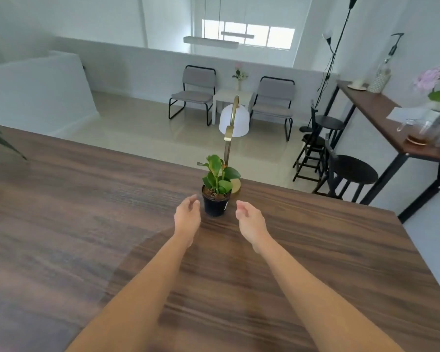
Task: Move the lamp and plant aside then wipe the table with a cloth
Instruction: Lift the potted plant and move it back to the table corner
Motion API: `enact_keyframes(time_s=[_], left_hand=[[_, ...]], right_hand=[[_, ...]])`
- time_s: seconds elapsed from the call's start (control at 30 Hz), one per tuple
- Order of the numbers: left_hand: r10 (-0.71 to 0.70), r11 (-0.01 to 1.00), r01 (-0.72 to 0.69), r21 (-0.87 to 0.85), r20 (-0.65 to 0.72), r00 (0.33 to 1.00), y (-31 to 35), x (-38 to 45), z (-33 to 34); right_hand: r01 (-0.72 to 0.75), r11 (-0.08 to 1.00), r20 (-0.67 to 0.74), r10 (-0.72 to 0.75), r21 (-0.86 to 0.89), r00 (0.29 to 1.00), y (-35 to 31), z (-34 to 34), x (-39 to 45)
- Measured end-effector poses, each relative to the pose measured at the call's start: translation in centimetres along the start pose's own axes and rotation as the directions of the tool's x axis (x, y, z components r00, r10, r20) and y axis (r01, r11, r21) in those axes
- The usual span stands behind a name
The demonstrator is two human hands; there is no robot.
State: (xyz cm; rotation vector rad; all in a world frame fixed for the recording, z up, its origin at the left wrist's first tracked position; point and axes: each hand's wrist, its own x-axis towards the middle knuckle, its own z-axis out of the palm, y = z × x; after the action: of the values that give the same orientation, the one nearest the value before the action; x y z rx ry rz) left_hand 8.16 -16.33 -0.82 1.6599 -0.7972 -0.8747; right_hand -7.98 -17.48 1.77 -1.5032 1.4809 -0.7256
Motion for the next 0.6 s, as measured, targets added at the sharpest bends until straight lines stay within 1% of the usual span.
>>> enact_keyframes(time_s=[0.1, 0.17, 0.33, 0.47, 0.6], left_hand=[[0.005, 0.998, 0.002, -0.056, 0.116, 0.993, 0.4, 2.4, 0.8], [0.019, 0.997, -0.007, -0.073, 0.167, 0.986, 0.3, 3.1, 1.0], [0.021, 0.992, 0.003, -0.124, 0.194, 0.981, -0.5, 3.3, 1.7], [0.038, 0.992, -0.006, -0.126, 0.254, 0.966, -0.1, 1.8, 3.9], [0.075, 0.990, -0.029, -0.139, 0.334, 0.940, 0.9, -0.2, 8.3]], right_hand=[[-0.041, 0.995, 0.012, 0.040, 0.093, 0.999, -0.3, 1.6, 3.7], [-0.047, 0.987, 0.026, 0.043, 0.153, 0.999, 0.0, 2.3, 5.2], [-0.069, 0.962, 0.055, 0.056, 0.266, 0.997, 2.1, 2.6, 6.9], [-0.078, 0.939, -0.001, 0.083, 0.334, 0.997, 3.9, 0.0, 6.7], [0.000, 0.956, -0.099, 0.030, 0.293, 0.995, 5.5, -5.4, 4.9]])
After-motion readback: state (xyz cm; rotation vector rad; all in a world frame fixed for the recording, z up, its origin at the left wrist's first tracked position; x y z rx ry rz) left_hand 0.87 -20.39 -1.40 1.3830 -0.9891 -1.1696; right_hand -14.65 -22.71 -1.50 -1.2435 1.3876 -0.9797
